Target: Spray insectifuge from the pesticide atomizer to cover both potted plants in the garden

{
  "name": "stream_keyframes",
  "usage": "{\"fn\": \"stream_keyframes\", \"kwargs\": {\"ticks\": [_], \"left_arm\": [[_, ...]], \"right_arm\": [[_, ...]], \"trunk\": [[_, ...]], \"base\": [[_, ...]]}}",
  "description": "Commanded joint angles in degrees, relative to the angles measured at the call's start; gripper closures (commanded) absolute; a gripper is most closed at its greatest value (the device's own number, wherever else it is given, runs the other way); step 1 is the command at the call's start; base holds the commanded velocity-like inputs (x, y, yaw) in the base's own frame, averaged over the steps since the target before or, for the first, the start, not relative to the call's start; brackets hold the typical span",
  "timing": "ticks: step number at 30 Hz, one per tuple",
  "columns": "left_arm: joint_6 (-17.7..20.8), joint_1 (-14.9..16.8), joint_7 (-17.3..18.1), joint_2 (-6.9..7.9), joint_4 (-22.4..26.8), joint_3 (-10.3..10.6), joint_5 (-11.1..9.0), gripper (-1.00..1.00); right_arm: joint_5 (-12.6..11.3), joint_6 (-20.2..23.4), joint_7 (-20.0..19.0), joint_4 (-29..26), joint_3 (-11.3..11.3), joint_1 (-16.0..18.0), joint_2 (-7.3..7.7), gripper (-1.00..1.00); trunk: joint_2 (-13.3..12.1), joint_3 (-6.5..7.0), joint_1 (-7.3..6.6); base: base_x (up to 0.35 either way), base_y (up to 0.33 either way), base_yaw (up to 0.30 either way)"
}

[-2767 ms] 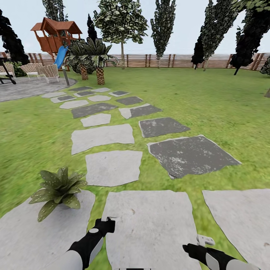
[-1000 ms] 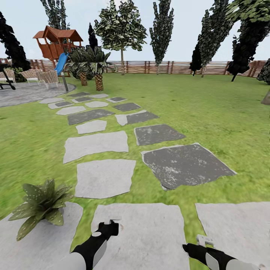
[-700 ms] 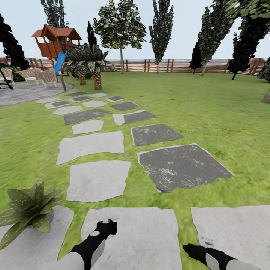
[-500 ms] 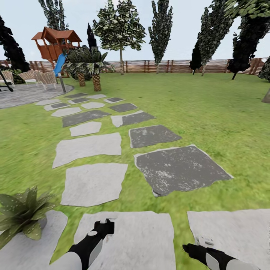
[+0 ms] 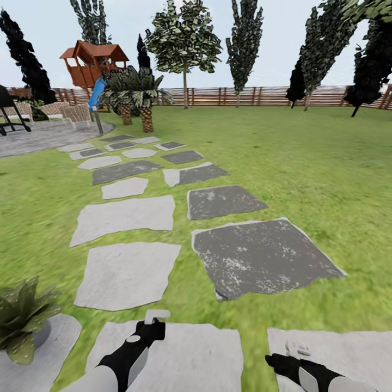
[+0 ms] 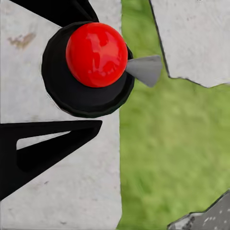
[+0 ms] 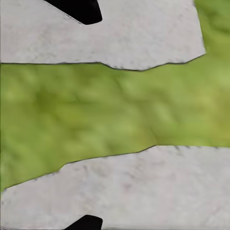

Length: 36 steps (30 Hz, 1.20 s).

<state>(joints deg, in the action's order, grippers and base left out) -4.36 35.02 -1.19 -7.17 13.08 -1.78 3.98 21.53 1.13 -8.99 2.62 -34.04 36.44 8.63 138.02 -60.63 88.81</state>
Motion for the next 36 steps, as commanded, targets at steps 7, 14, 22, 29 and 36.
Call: {"fn": "stream_keyframes", "kwargs": {"ticks": [7,14,22,29,36], "left_arm": [[-0.21,0.05,-0.13,0.05,-0.07,-0.26,0.42,1.00],[-0.21,0.05,-0.13,0.05,-0.07,-0.24,0.40,1.00],[-0.21,0.05,-0.13,0.06,-0.07,-0.24,0.33,1.00],[-0.21,0.05,-0.11,0.06,-0.07,-0.24,0.33,1.00],[-0.21,0.05,-0.08,0.06,-0.07,-0.22,0.33,1.00]], "right_arm": [[0.53,0.10,0.07,0.09,-0.43,0.03,-0.08,-1.00],[0.53,0.10,0.11,0.05,-0.42,0.04,-0.02,-1.00],[0.53,0.10,0.11,0.02,-0.42,0.02,-0.12,-1.00],[0.53,0.10,0.11,0.02,-0.42,0.03,-0.11,-1.00],[0.50,0.10,0.11,0.03,-0.47,0.03,0.03,-1.00]], "trunk": [[0.02,-0.19,0.01],[0.02,-0.32,0.01],[0.02,-0.33,0.01],[0.02,-0.33,0.01],[0.02,-0.33,0.01]], "base": [[0.259,-0.249,0.246],[0.287,-0.216,0.248],[0.297,-0.195,0.255],[0.327,-0.083,0.256],[0.334,-0.004,0.181]]}}
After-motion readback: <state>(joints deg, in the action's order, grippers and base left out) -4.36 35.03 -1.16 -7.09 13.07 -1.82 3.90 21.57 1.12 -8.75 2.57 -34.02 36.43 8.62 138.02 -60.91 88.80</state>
